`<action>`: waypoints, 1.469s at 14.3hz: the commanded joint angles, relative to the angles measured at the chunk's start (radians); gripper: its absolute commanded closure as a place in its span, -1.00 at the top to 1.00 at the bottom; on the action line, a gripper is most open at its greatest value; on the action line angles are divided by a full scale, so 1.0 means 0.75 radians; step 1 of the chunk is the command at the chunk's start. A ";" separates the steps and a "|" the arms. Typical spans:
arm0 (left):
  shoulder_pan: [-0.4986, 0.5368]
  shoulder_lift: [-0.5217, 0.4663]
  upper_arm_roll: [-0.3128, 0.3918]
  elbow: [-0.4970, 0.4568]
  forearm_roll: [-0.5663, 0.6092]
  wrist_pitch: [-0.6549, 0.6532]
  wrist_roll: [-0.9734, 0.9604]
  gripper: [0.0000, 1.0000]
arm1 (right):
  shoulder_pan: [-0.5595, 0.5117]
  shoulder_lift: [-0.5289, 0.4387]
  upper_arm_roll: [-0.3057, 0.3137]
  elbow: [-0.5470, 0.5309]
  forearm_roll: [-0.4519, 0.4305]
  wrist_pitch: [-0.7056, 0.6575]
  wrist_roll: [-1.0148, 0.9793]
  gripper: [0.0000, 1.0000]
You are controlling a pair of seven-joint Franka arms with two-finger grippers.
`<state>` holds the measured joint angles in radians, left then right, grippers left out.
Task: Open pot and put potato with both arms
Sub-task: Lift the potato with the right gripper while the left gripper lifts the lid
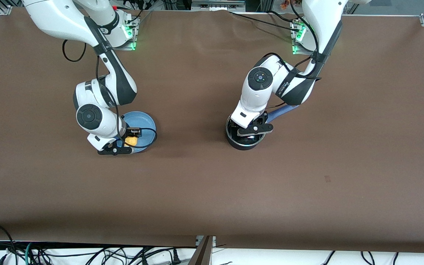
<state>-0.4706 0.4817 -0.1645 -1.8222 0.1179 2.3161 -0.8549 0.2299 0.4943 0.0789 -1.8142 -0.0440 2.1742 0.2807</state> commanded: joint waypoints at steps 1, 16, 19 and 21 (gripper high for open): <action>0.006 -0.031 -0.002 -0.025 0.037 -0.024 -0.005 0.53 | 0.014 -0.015 0.005 0.048 0.014 -0.027 -0.002 -0.36; 0.012 -0.033 -0.002 -0.019 0.035 -0.034 -0.005 0.07 | 0.076 0.000 0.005 0.132 0.026 -0.027 0.012 -0.36; 0.022 -0.039 -0.002 -0.011 0.035 -0.047 0.033 0.02 | 0.098 0.000 0.005 0.157 0.026 -0.025 0.110 -0.36; 0.026 -0.043 -0.002 0.006 0.035 -0.086 0.040 -0.04 | 0.127 0.016 0.005 0.193 0.026 -0.027 0.190 -0.36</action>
<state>-0.4632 0.4795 -0.1607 -1.8229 0.1185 2.2923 -0.8412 0.2976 0.4925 0.0844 -1.7123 -0.0390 2.1732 0.3630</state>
